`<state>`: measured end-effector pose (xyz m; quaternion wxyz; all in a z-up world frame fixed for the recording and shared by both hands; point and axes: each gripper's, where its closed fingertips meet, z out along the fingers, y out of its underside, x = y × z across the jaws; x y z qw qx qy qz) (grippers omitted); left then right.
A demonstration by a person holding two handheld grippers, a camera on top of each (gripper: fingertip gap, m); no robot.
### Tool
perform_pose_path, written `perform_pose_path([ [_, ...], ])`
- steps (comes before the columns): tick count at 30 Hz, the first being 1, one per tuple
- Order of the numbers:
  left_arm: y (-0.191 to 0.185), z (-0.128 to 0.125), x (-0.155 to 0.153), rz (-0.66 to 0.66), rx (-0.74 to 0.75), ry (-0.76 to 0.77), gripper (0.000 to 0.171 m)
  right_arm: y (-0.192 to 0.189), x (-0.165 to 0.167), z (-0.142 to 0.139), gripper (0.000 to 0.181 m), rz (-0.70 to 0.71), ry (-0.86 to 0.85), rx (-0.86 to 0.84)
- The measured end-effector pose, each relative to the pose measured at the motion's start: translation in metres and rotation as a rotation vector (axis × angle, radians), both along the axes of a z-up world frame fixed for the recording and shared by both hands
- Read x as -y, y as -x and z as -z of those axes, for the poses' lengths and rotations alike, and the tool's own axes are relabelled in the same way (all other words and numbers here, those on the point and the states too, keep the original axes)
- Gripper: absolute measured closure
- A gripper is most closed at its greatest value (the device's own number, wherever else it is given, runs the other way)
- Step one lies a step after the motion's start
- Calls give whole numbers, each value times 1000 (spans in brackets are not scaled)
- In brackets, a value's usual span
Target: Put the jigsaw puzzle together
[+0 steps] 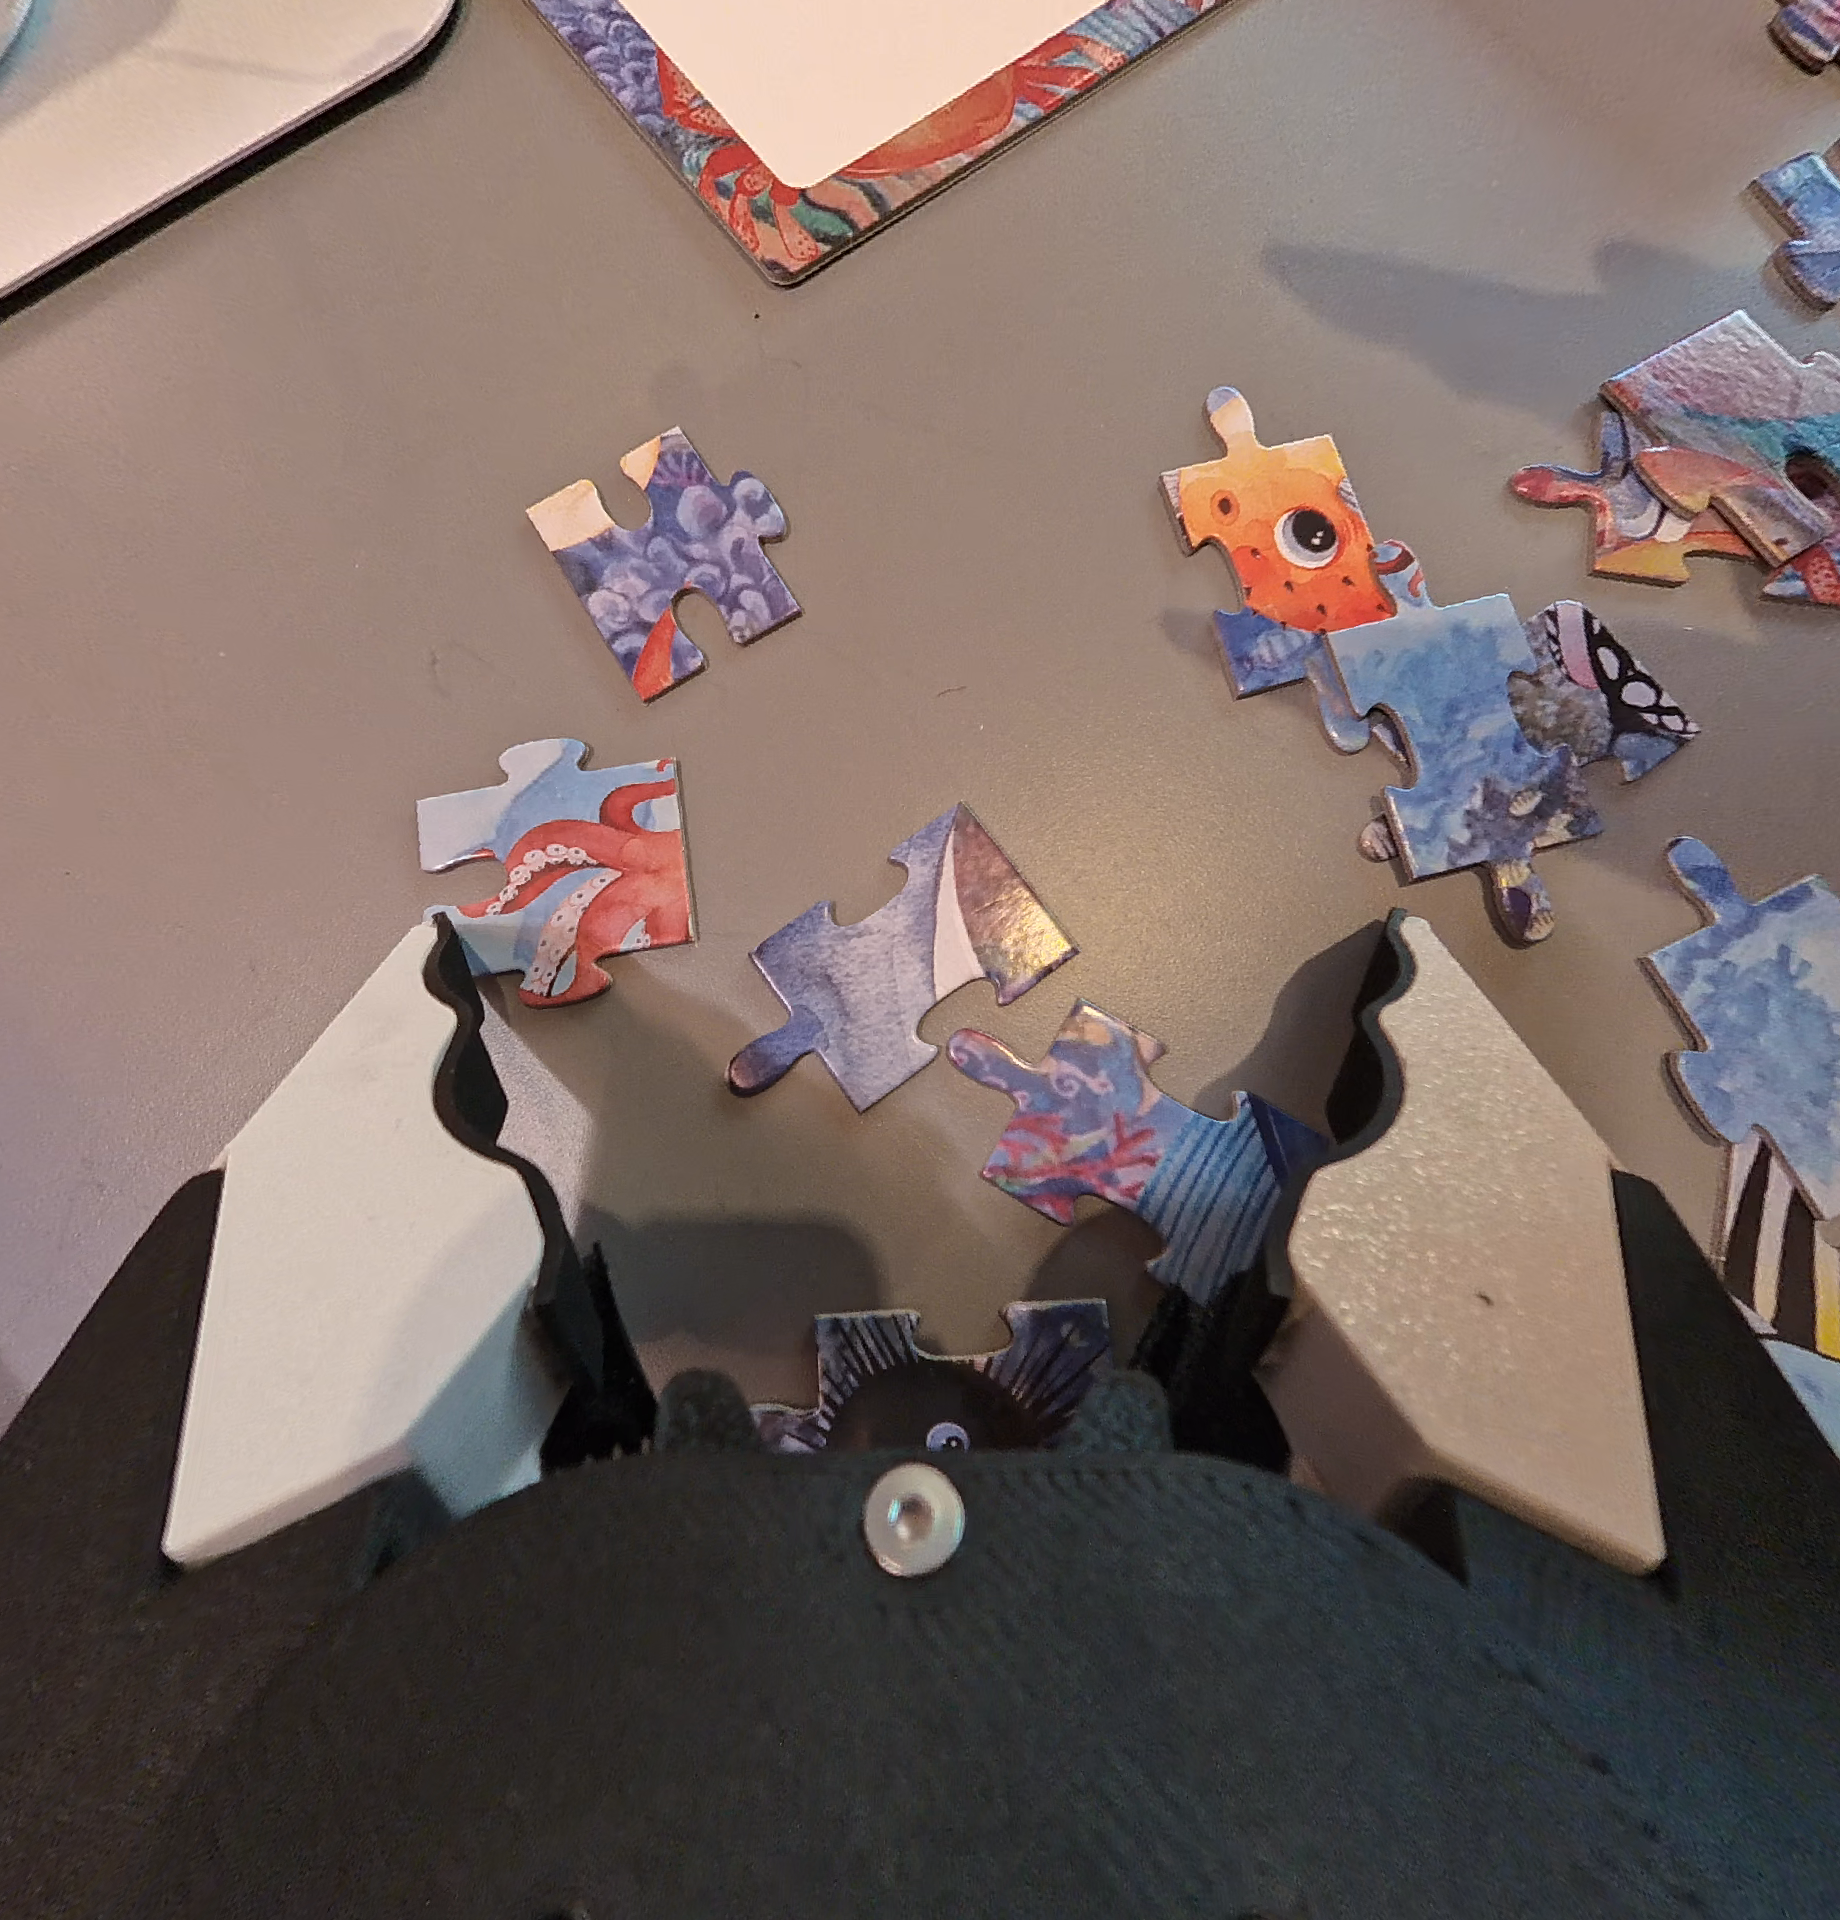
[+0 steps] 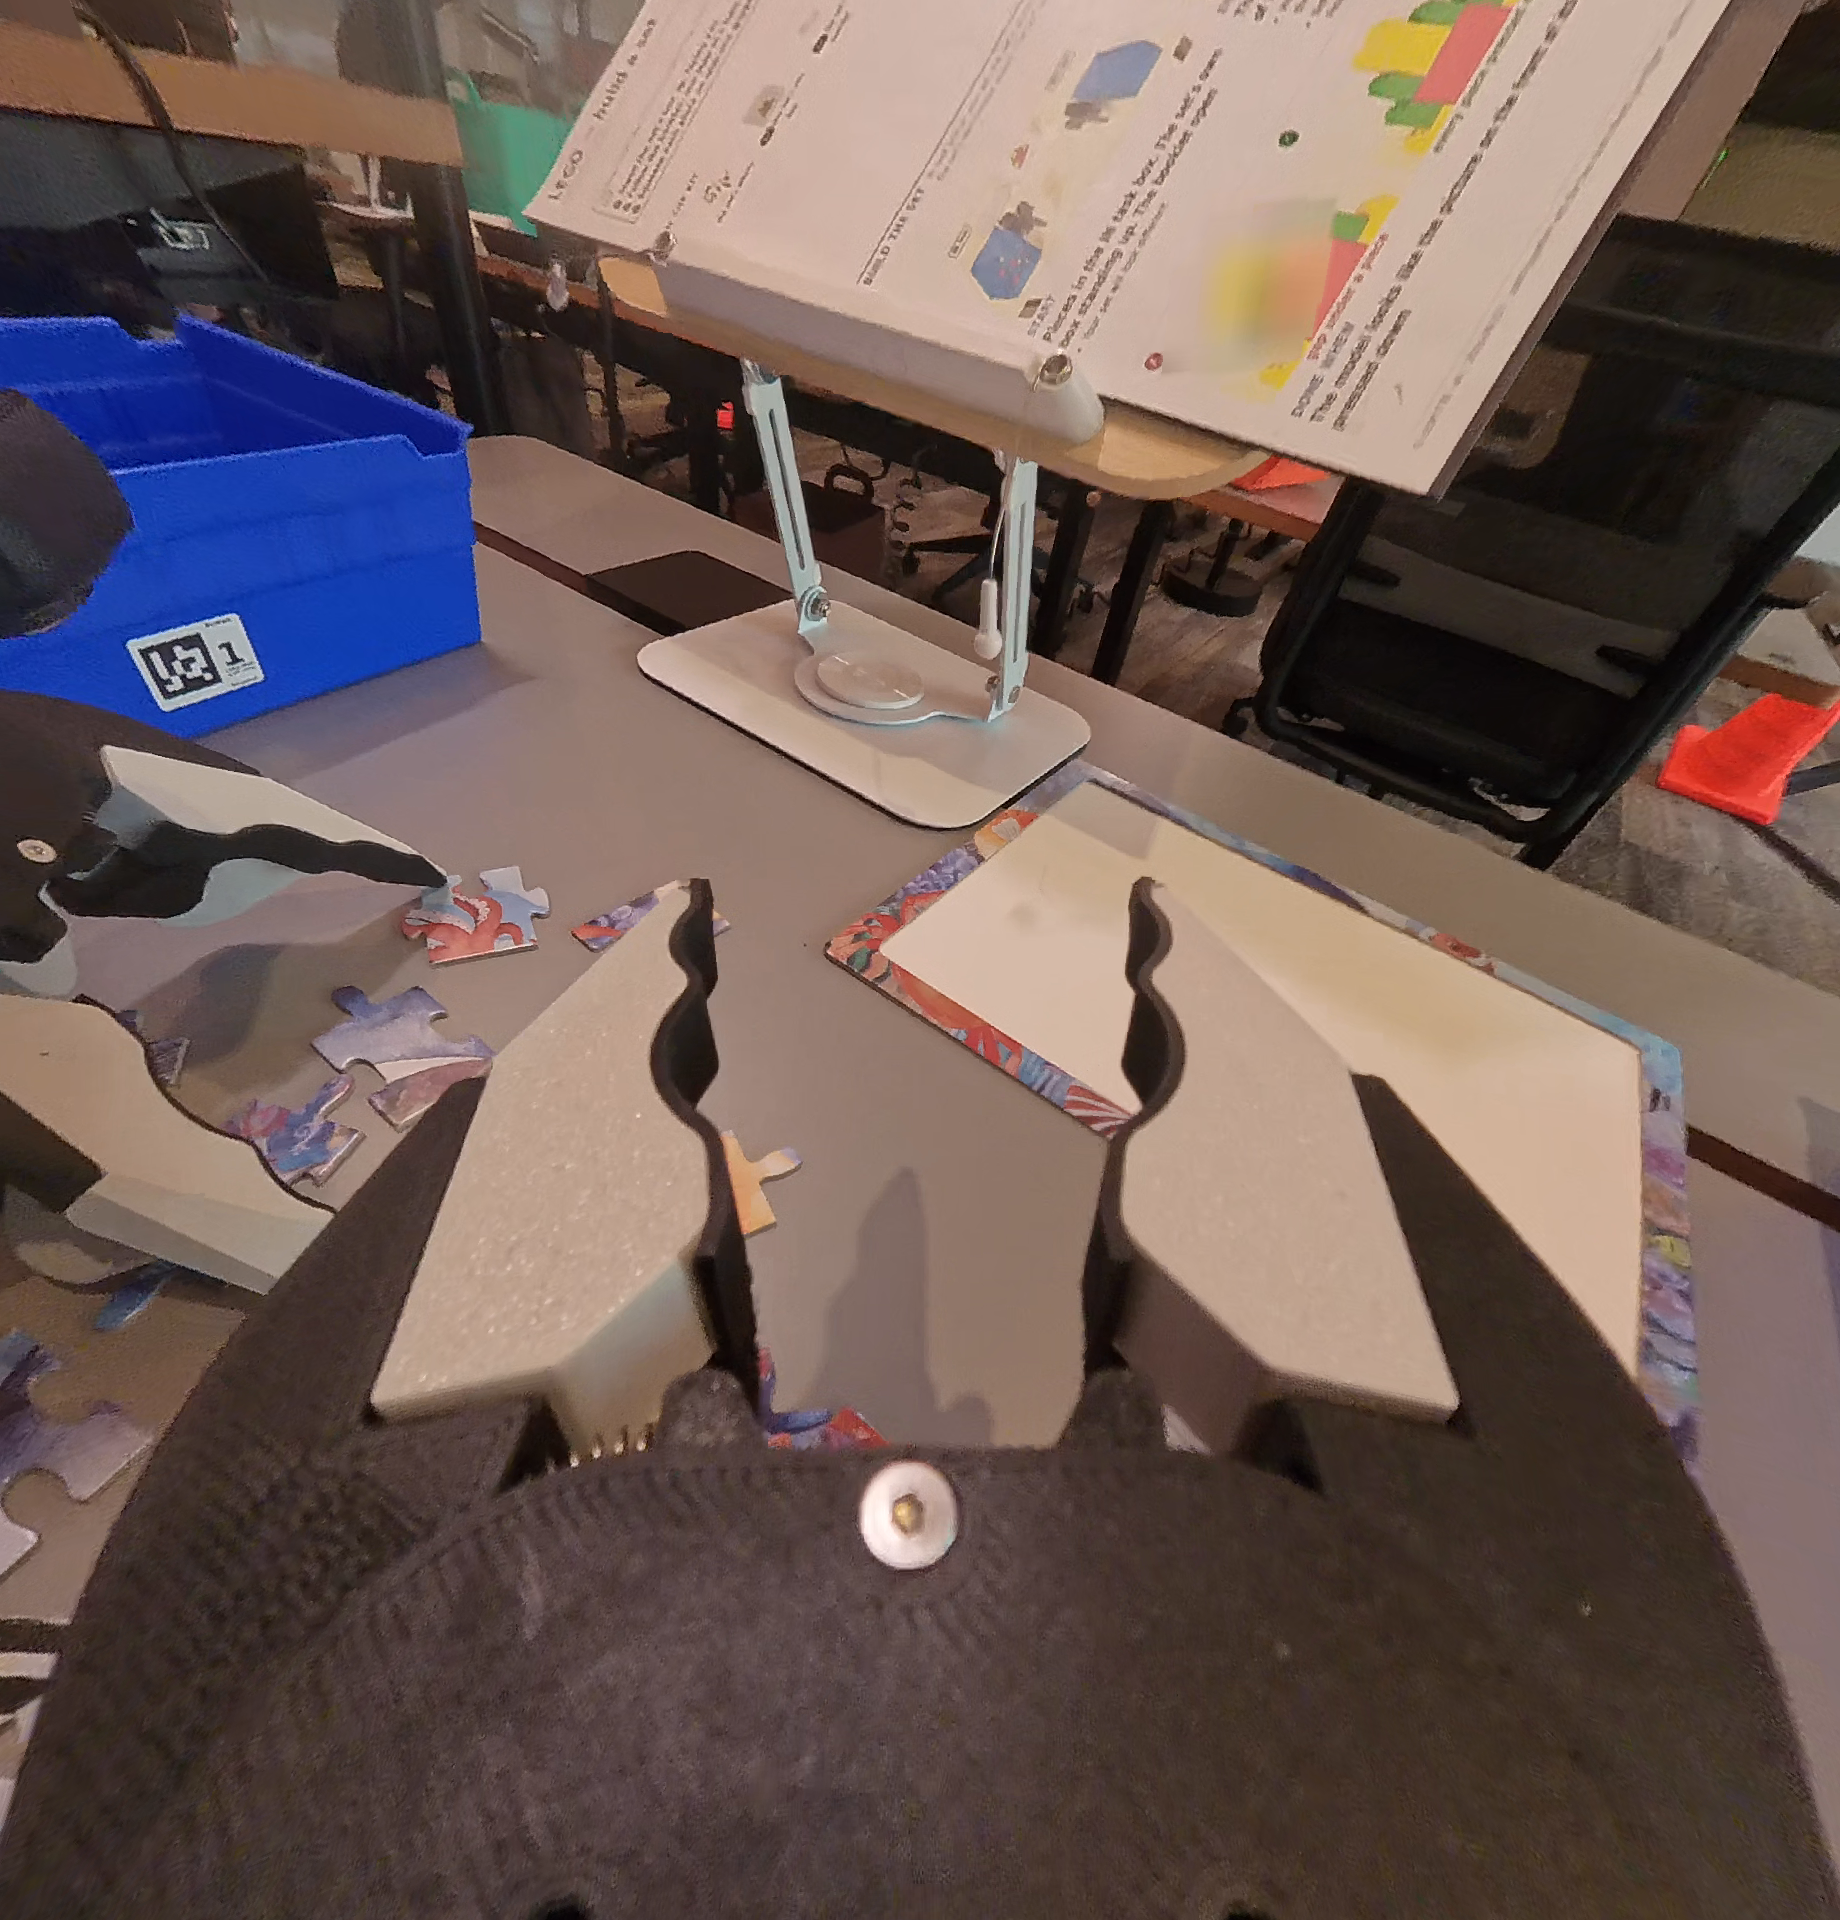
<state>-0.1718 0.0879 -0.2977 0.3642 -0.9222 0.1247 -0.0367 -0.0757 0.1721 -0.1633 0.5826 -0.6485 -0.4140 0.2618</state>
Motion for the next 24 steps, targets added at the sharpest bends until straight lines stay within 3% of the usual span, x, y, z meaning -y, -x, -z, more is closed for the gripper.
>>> perform_pose_path([
  [12,0,0,0,0,0,1,13,-8,14,-47,103,-9,-90,-93],
  [24,0,0,0,0,0,1,13,-13,40,-79,96,-80,-74,-202],
])
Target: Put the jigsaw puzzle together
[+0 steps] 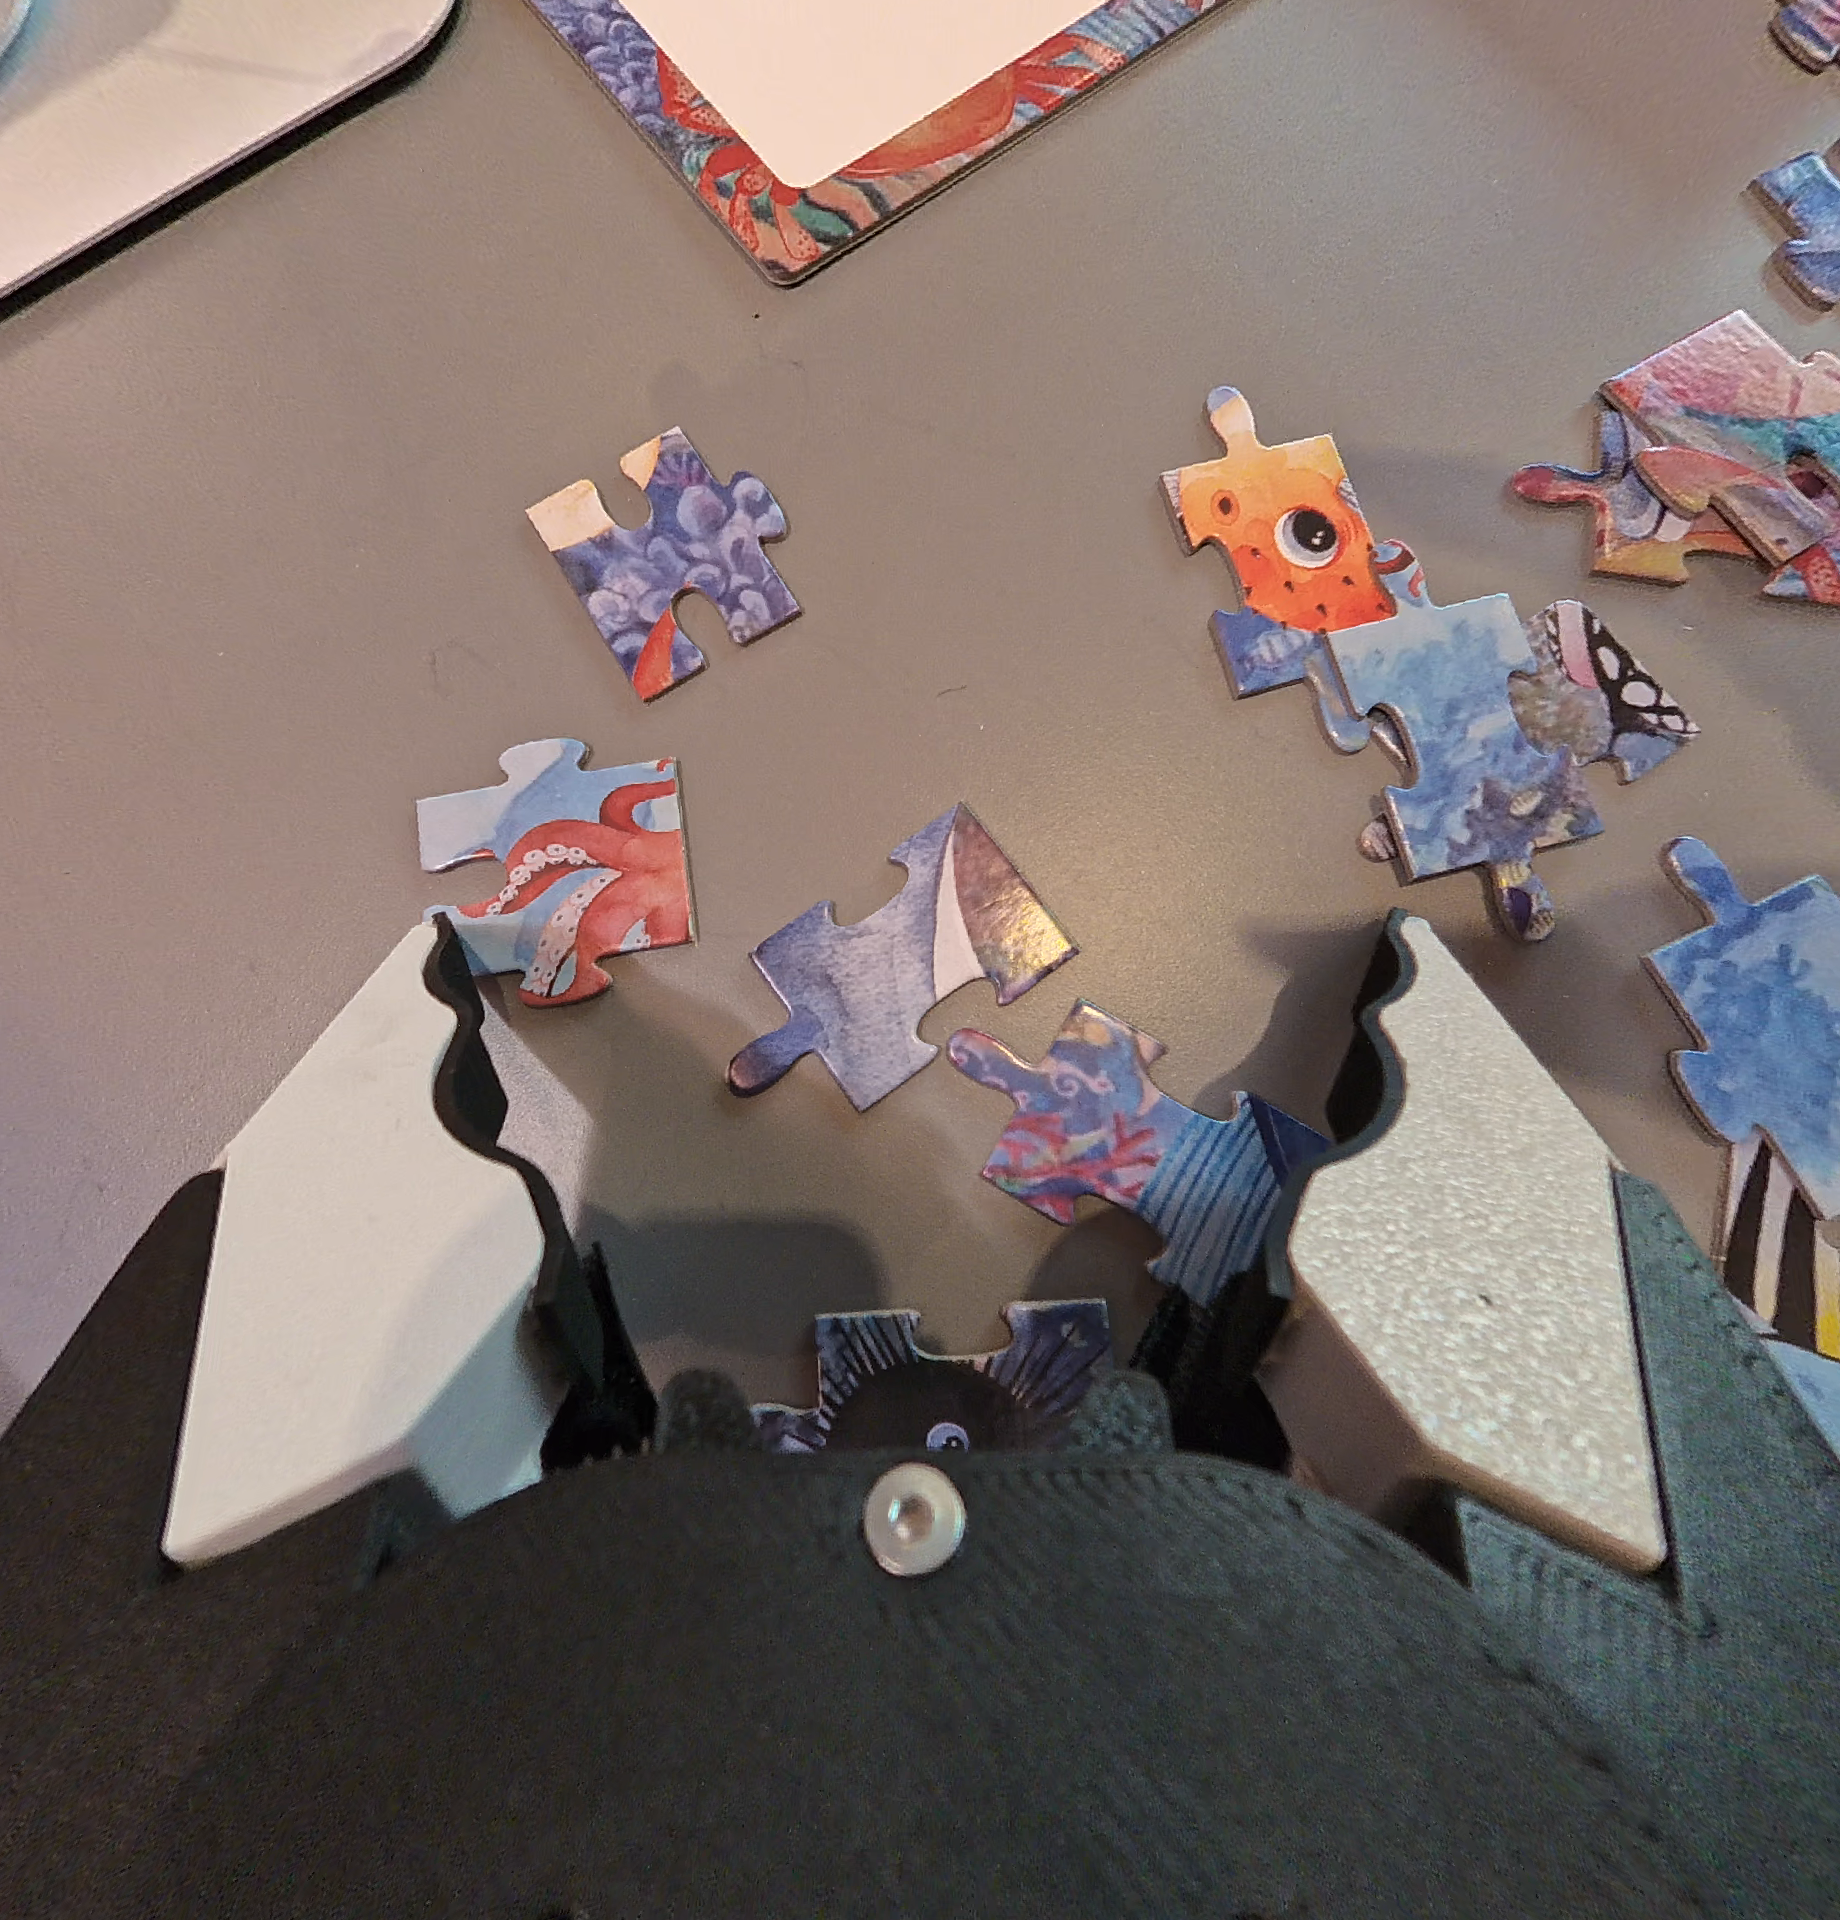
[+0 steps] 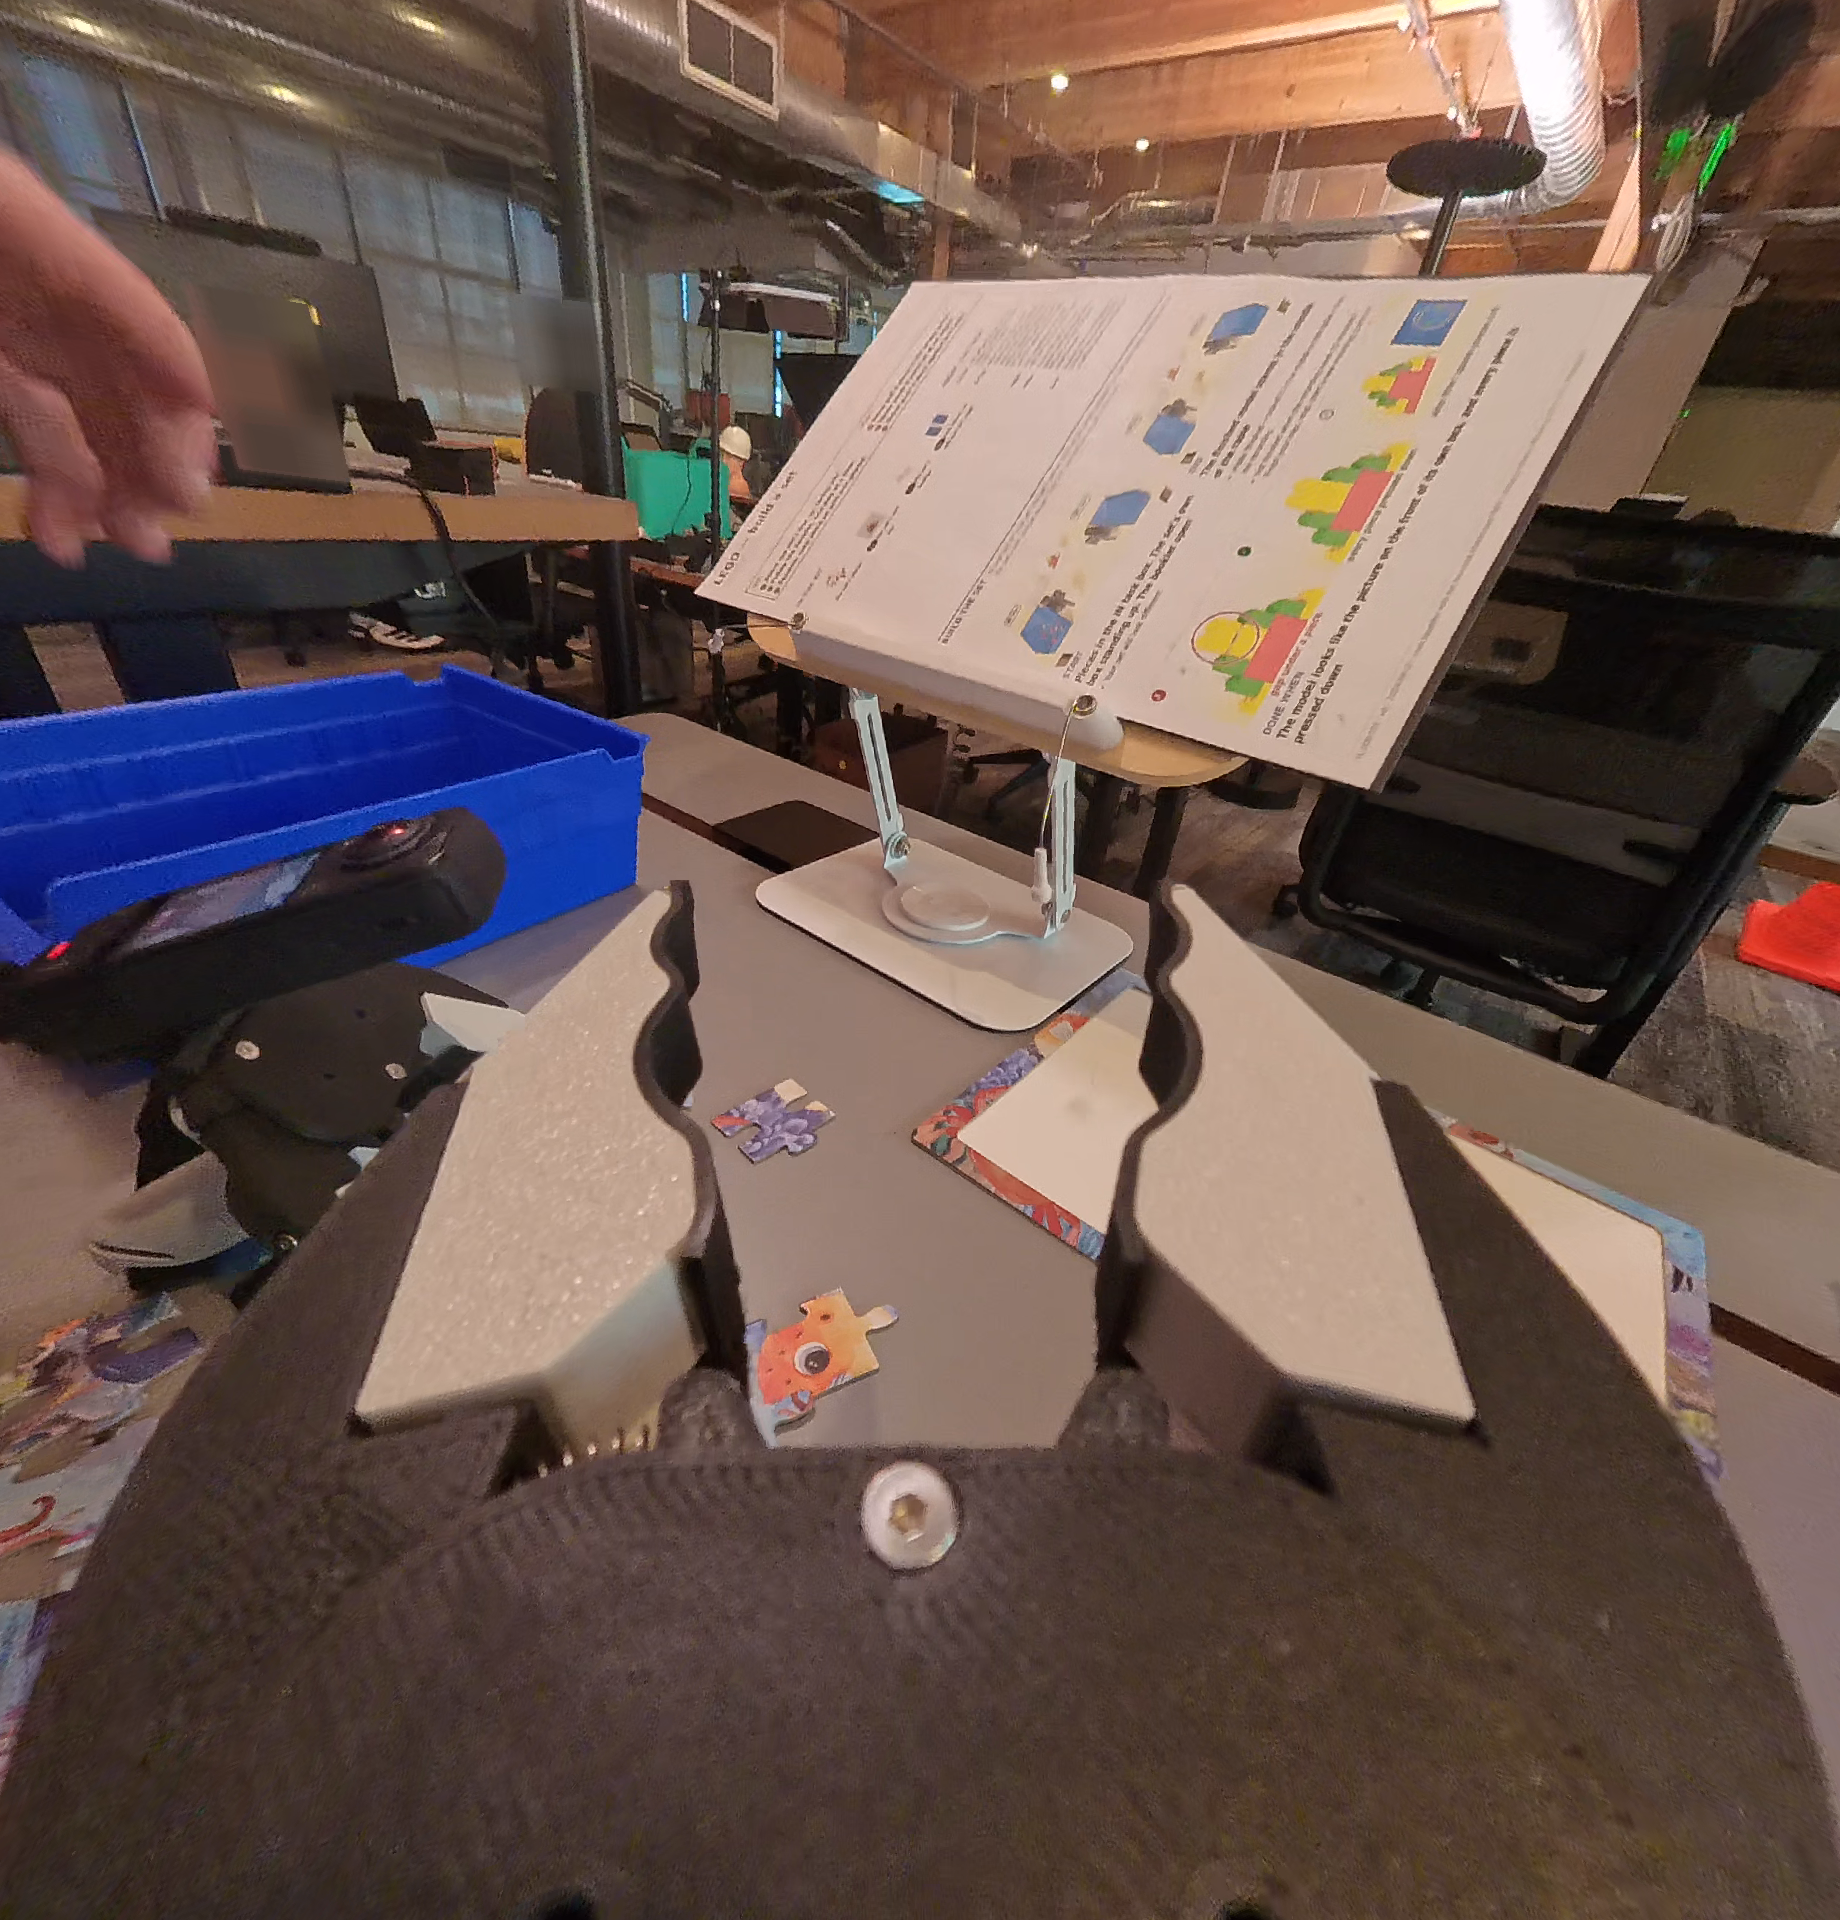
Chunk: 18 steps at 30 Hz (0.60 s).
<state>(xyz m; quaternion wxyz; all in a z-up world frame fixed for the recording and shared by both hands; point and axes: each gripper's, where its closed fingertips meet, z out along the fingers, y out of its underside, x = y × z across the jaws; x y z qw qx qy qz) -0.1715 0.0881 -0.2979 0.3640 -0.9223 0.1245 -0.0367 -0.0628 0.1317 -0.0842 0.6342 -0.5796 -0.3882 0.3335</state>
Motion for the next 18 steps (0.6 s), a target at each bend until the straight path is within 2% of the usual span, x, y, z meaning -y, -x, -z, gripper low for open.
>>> perform_pose_path([
  [3,0,0,0,0,0,0,13,-2,-3,1,96,-13,41,-28],
  [14,0,0,0,0,0,0,13,27,-21,46,97,-48,139,70],
  [18,0,0,0,0,0,0,13,30,-18,49,97,-56,138,84],
])
